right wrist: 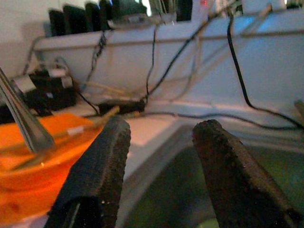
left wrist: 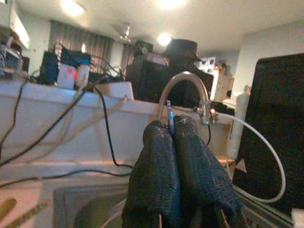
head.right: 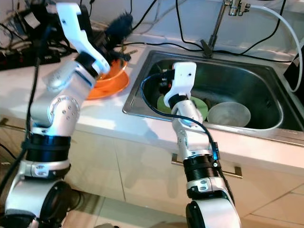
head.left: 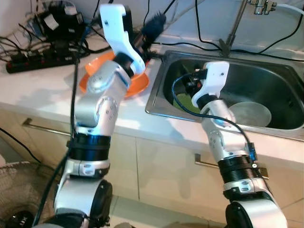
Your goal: Kitchen organization
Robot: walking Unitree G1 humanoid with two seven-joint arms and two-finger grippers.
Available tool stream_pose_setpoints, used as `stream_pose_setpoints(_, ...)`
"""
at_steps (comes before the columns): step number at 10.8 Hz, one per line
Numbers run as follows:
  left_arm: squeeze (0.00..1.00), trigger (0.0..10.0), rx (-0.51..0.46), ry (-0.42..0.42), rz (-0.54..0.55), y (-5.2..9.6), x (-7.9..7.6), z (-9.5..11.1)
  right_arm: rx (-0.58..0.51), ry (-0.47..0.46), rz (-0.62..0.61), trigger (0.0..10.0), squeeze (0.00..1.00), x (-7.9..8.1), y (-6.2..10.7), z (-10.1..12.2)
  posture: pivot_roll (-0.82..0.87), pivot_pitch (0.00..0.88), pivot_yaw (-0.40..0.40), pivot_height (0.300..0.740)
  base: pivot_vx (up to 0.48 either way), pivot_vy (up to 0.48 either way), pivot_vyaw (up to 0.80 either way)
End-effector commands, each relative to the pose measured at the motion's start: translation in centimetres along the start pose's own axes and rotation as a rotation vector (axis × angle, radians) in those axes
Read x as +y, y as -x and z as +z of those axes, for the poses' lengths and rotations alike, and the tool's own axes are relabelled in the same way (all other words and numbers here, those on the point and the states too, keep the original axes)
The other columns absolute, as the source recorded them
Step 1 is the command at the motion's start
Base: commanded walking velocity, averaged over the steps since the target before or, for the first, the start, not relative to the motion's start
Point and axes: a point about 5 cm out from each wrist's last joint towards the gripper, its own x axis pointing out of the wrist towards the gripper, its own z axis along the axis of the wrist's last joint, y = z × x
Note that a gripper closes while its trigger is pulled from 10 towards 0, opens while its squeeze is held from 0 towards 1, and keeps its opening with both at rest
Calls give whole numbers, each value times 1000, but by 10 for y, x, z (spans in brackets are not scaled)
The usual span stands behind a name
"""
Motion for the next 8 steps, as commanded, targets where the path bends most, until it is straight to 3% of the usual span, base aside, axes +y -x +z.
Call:
stream_pose_setpoints(1,0,10000,-6,14,-28,0,-4,2,-55,4,28,10000,1000,-1,0,12,143,0,11,740,0,0,0)
stream_pose_setpoints(4,0,10000,5,60,-44,1,-4,-1,-67,48,174,10000,1000,2,9,18,127,0,35,740,0,0,0)
stream_pose_setpoints(5,0,10000,6,72,-50,1,-5,-2,-47,46,195,10000,0,1,11,17,123,0,44,740,0,0,0)
stream_pose_setpoints(8,0,10000,45,132,-95,1,-8,-10,-44,25,246,10000,0,5,16,17,122,0,58,740,0,0,0)
